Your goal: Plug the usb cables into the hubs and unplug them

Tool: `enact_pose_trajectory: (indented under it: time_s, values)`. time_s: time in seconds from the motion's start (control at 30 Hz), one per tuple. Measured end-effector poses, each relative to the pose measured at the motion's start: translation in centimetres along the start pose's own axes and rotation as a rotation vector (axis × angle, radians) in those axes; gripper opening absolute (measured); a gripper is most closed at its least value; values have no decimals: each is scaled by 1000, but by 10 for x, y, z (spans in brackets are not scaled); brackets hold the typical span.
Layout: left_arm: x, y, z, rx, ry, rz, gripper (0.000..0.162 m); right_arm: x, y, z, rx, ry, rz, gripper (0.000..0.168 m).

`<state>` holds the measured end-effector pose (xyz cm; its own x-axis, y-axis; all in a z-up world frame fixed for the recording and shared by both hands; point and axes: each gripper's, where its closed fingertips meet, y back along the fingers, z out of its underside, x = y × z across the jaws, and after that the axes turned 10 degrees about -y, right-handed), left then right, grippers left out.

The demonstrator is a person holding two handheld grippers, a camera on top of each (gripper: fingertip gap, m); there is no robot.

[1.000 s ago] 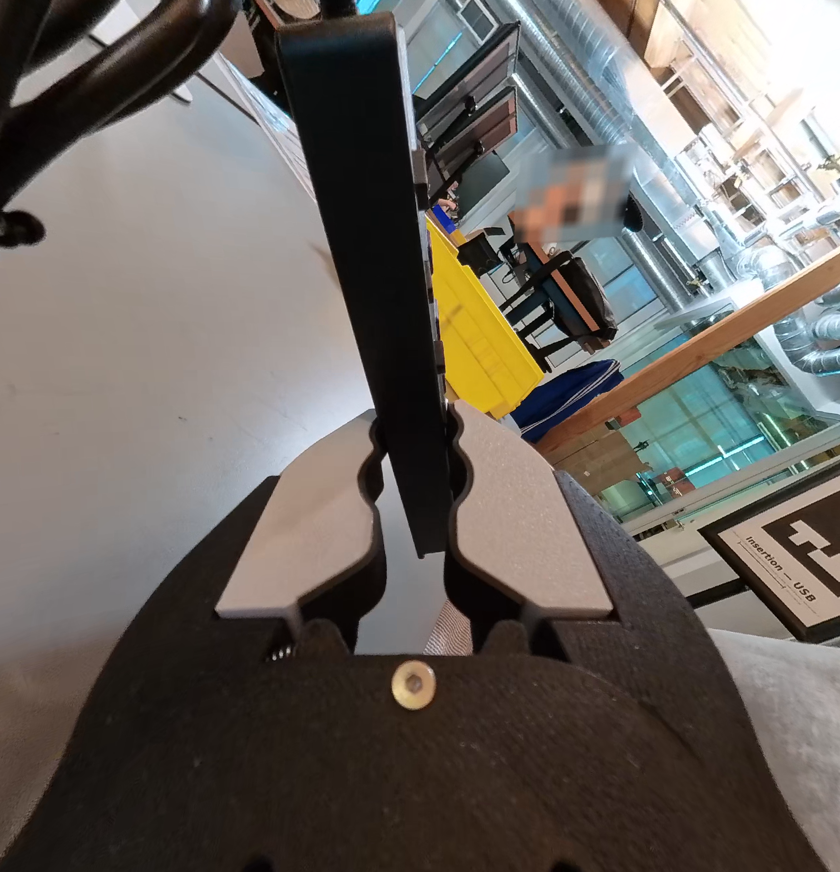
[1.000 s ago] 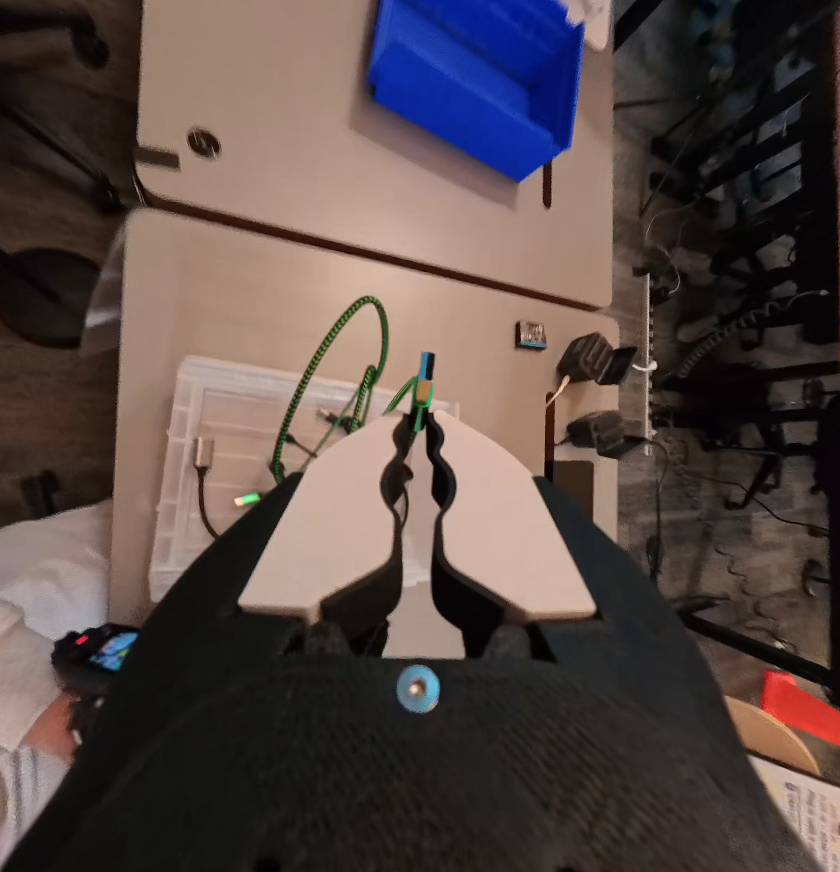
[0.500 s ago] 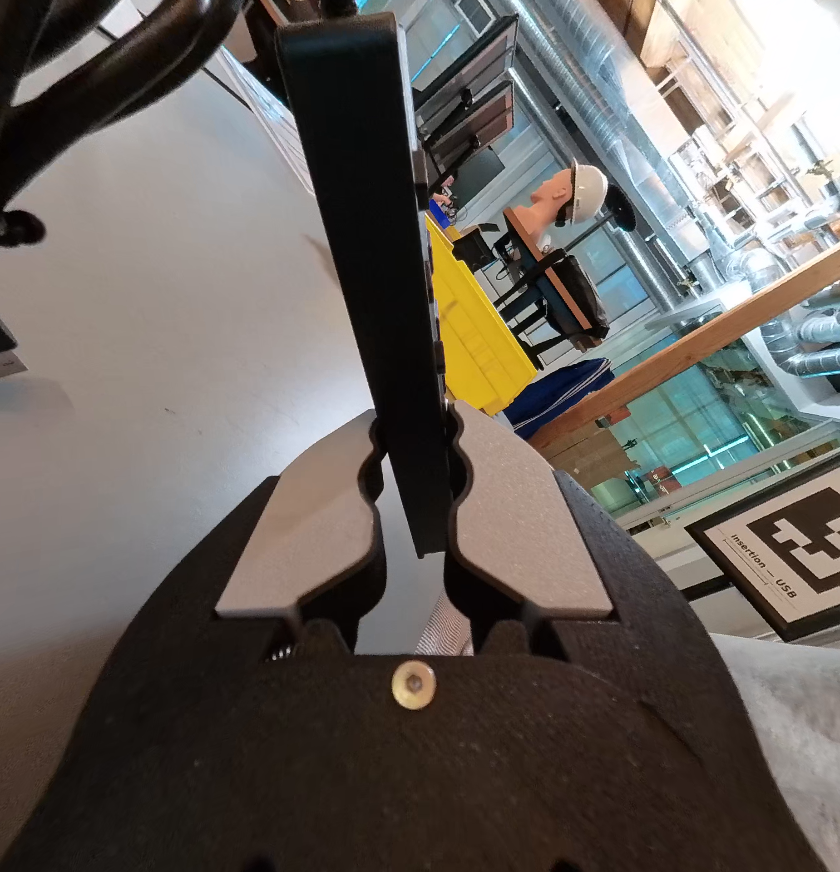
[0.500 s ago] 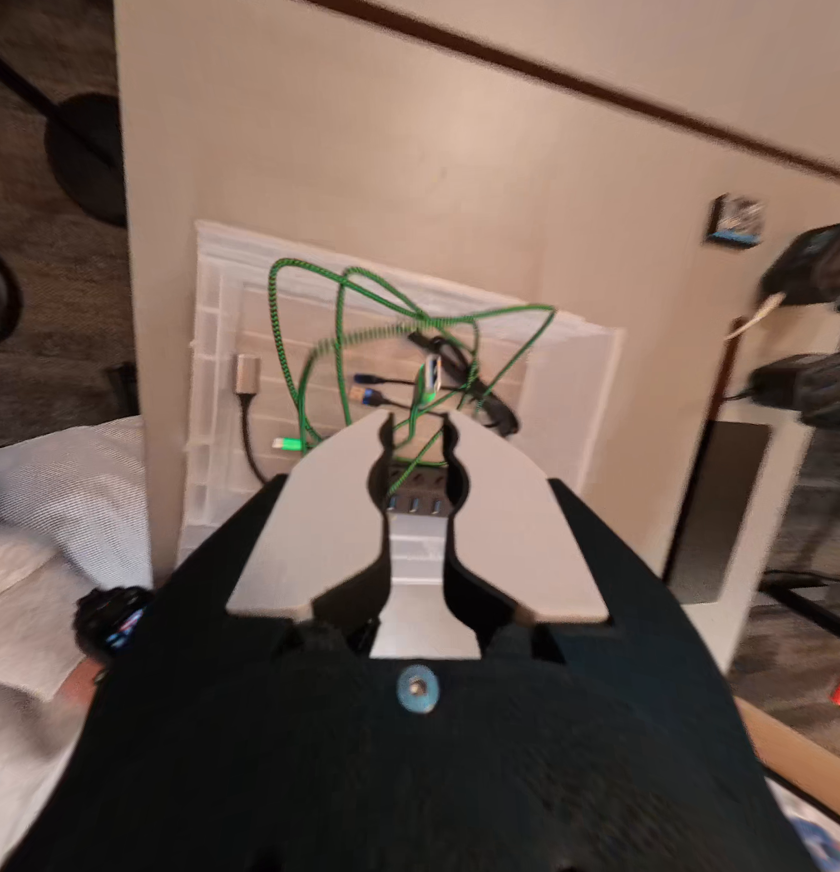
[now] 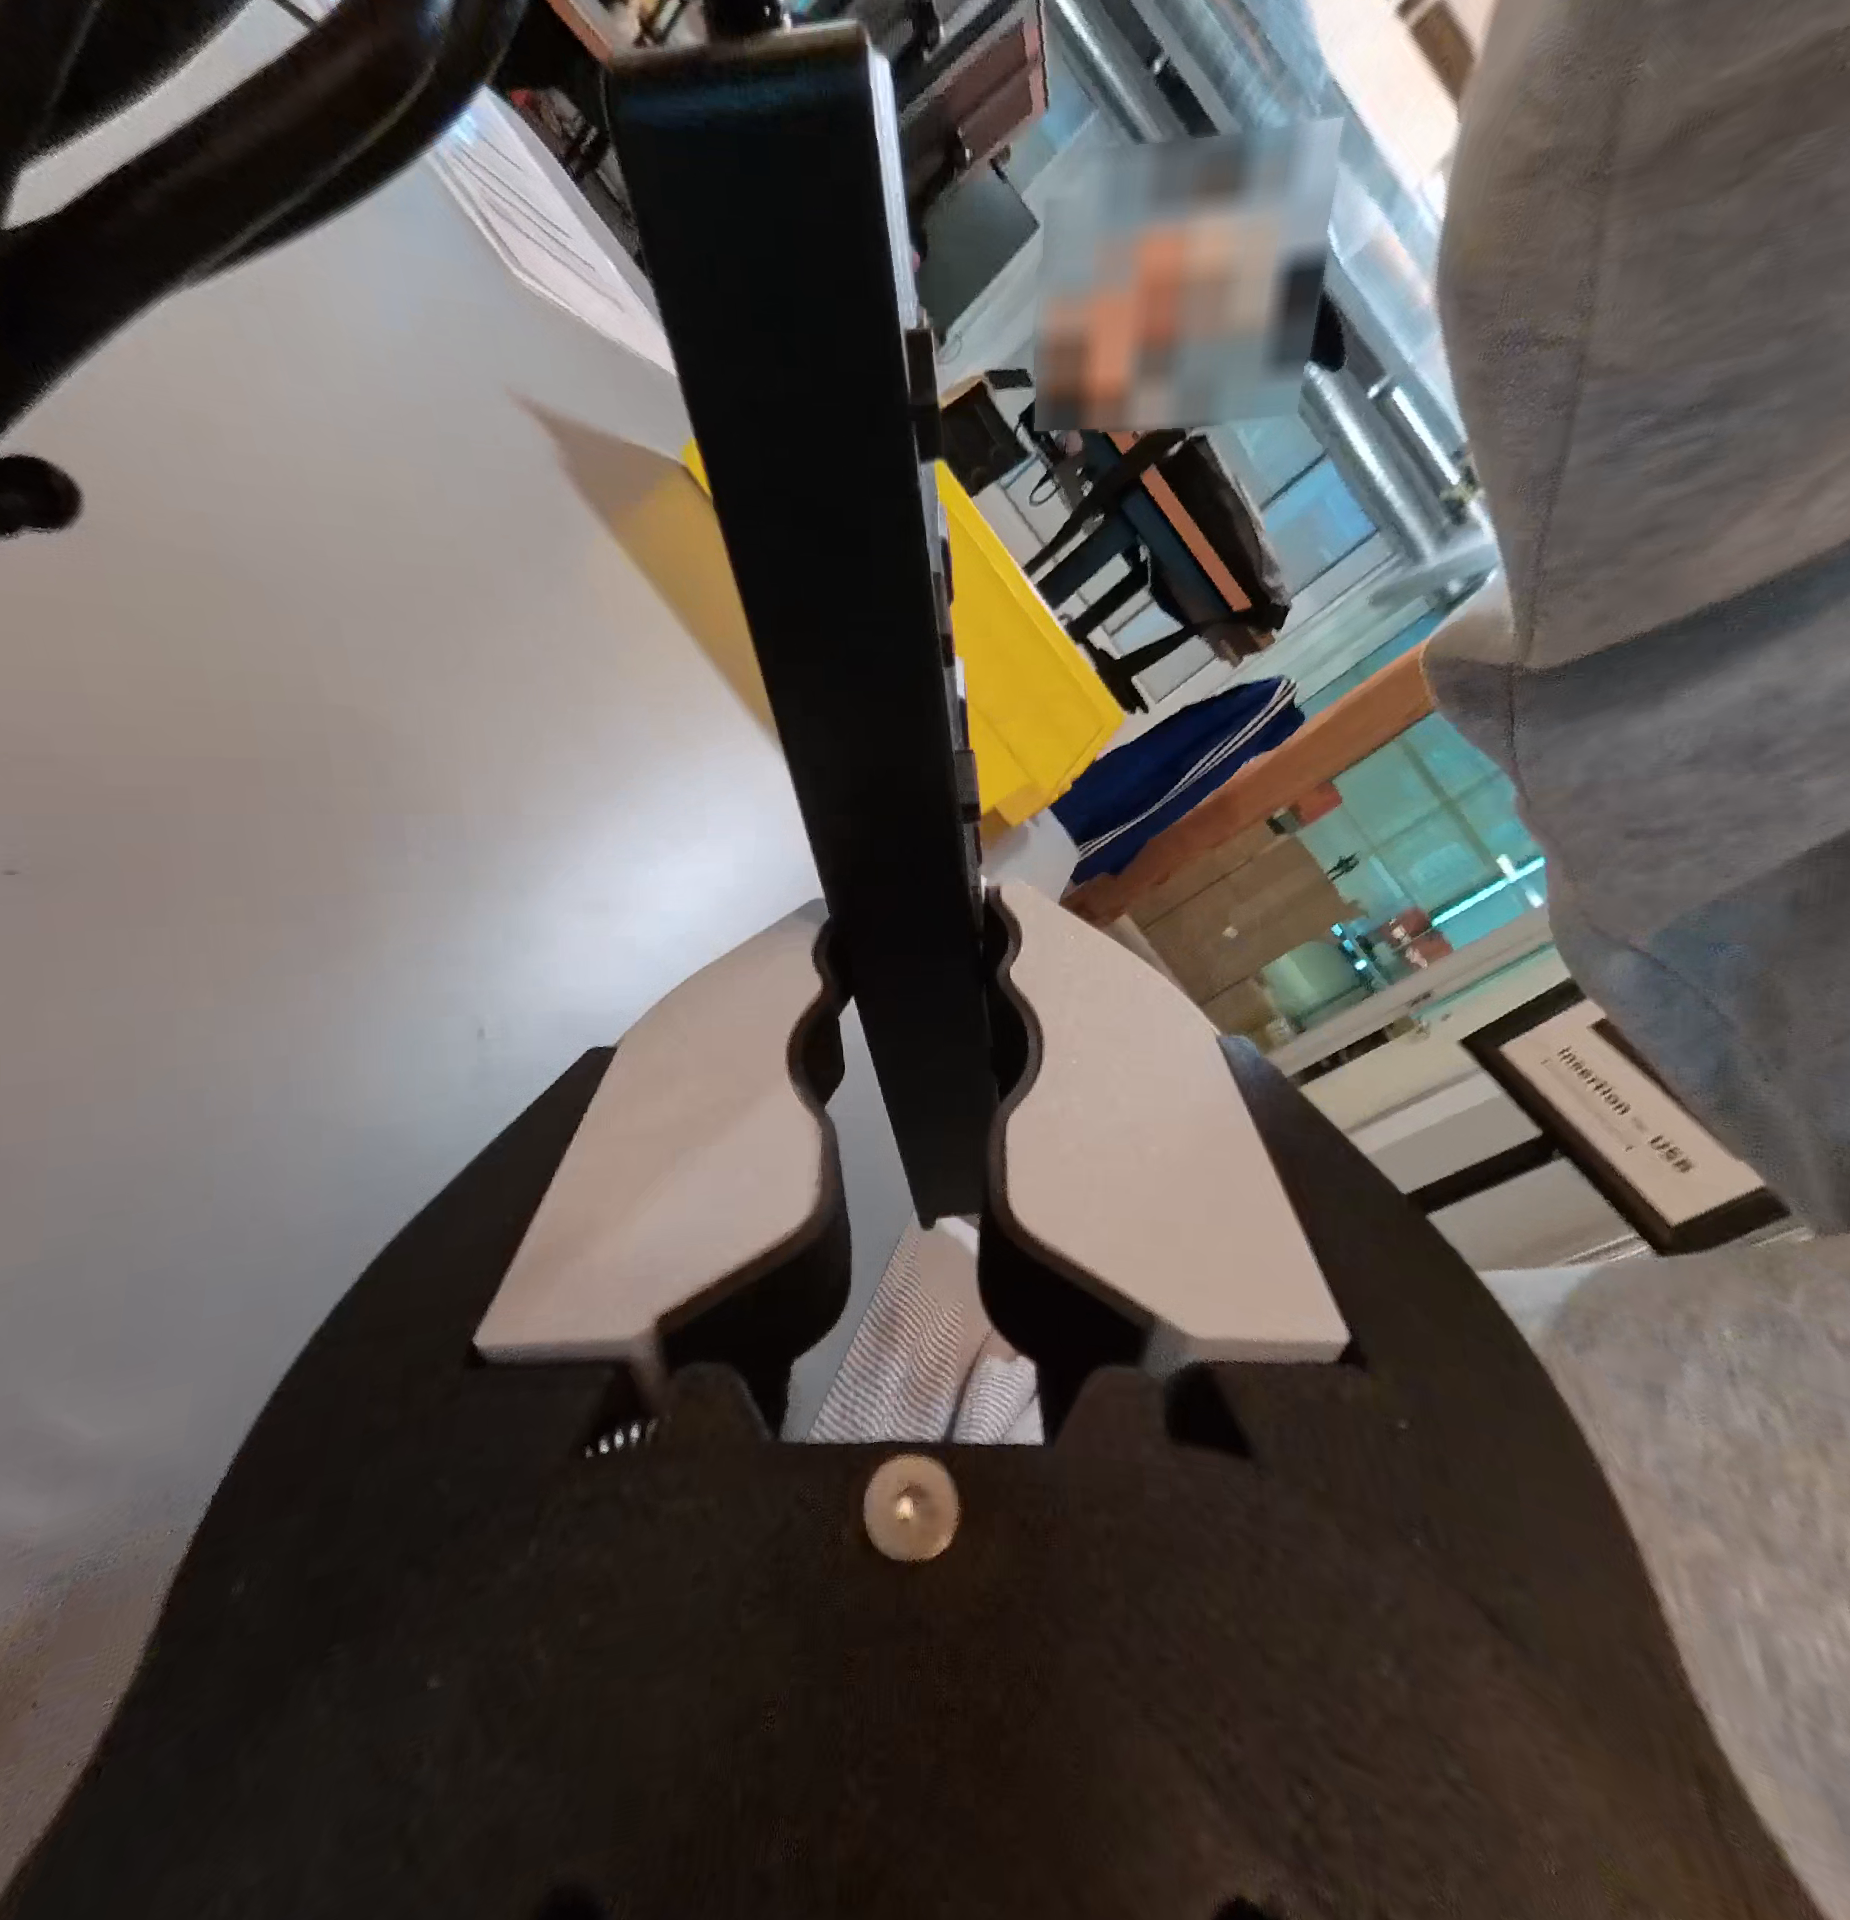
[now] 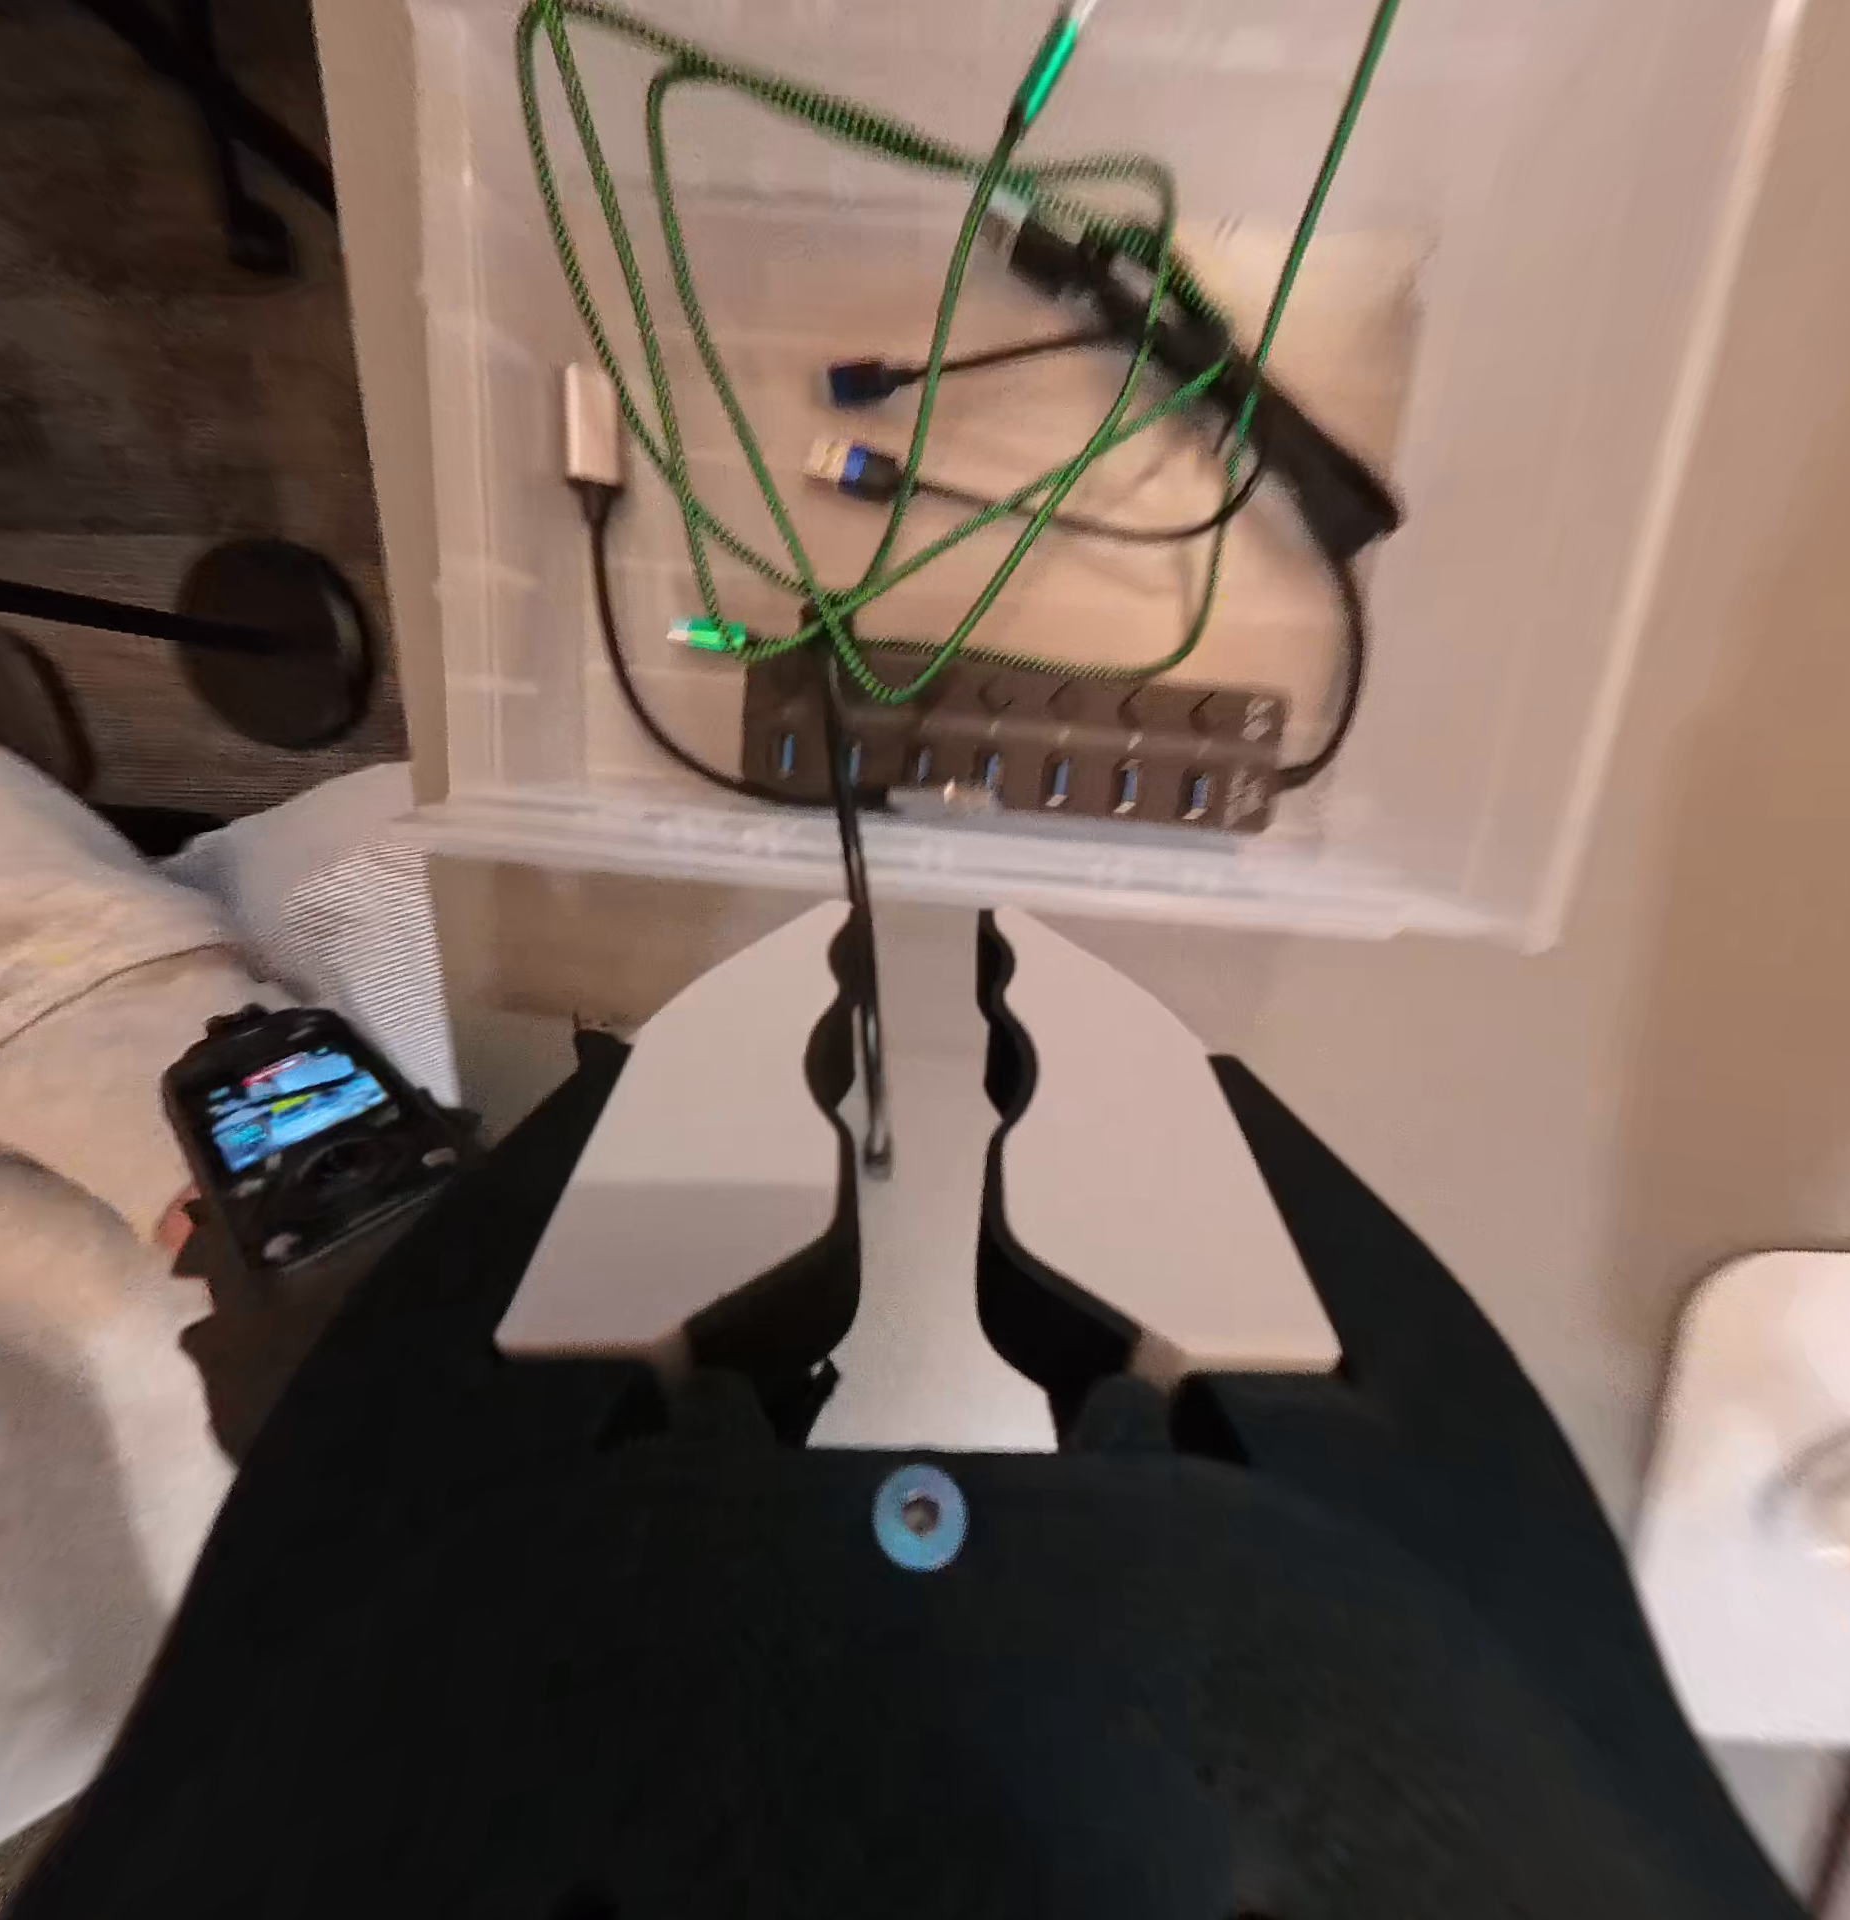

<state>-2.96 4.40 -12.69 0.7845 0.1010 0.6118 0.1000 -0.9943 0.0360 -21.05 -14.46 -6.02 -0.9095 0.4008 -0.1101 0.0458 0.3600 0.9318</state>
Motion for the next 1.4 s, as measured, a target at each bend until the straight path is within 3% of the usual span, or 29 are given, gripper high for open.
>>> enact_pose_trajectory:
  time_s: [0.03, 0.13, 0.37, 0.5, 0.63, 0.73, 0.87, 1.07, 1.23, 1.4]
  values:
    - [3, -3, 4, -12, -16, -5, 26, 0, -3, 12, -6, -38, -49, 20]
    - [14, -12, 11, -34, -19, 20, 26, -1, -12, 40, -38, -98, -137, 22]
    - [25, -20, 16, -53, 5, 83, 26, -7, -48, 88, -173, -6, -173, 33]
    - [27, -21, 17, -66, 22, 116, 27, 0, -74, 125, -331, -21, -157, 39]
    - [29, -22, 19, -82, 41, 147, 26, 7, -89, 146, -384, -19, -153, 25]
    - [29, -21, 19, -84, 48, 160, 27, 11, -82, 134, -296, -17, -151, 9]
    - [25, -17, 16, -78, 54, 157, 27, 9, -31, 83, 35, -106, -248, 9]
    - [18, -14, 9, -45, 95, 153, 27, 3, 85, 35, 561, -219, -479, 8]
    - [15, -12, 5, -20, 120, 152, 27, 8, 172, 32, 871, -263, -544, 8]
    - [11, -10, 0, 1, 113, 130, 27, 20, 230, 58, 1068, -256, -440, 8]
